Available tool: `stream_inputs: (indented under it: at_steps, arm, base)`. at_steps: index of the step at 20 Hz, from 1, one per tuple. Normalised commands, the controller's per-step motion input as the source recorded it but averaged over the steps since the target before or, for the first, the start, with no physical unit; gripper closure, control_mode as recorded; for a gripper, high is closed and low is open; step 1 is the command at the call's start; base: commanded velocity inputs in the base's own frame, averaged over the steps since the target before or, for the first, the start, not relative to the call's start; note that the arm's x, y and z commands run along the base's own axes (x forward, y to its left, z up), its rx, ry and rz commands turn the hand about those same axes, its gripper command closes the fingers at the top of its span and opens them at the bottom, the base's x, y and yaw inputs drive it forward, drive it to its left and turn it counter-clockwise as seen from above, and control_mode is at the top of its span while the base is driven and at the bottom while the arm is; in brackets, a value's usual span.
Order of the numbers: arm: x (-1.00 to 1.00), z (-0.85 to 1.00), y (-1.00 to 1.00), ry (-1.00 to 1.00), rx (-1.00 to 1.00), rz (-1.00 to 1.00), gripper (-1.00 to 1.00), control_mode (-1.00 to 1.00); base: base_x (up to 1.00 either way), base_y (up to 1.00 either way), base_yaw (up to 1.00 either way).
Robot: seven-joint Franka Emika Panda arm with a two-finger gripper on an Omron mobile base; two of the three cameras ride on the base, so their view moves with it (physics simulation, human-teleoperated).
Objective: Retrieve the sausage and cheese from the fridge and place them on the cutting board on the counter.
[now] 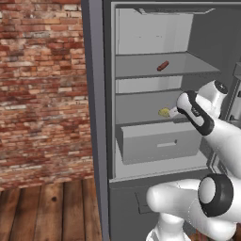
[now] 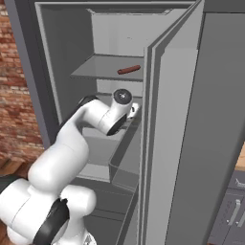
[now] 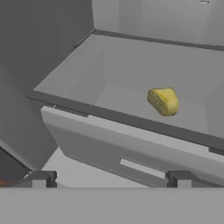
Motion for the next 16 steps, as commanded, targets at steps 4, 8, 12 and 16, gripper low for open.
stream_inputs:
  at_steps: [4, 8, 12, 16]
  arm:
    - [0.31, -0.15, -0.09, -0.01, 0.05, 0.00, -1.00, -1.00]
    - [0.36, -0.14, -0.14, 0.01, 0.00, 0.00, -1.00, -1.00]
    - [0.25, -0.23, -0.06, 0.00, 0.00, 0.00, -1.00, -1.00]
    - [0.19, -0.29, -0.02, 0.00, 0.00, 0.00, -1.00, -1.00]
  base:
    - [0.00, 0.00, 0.00]
    - [0.00, 0.00, 0.00]
    - [0.00, 0.00, 0.00]
    - [0.00, 0.00, 0.00]
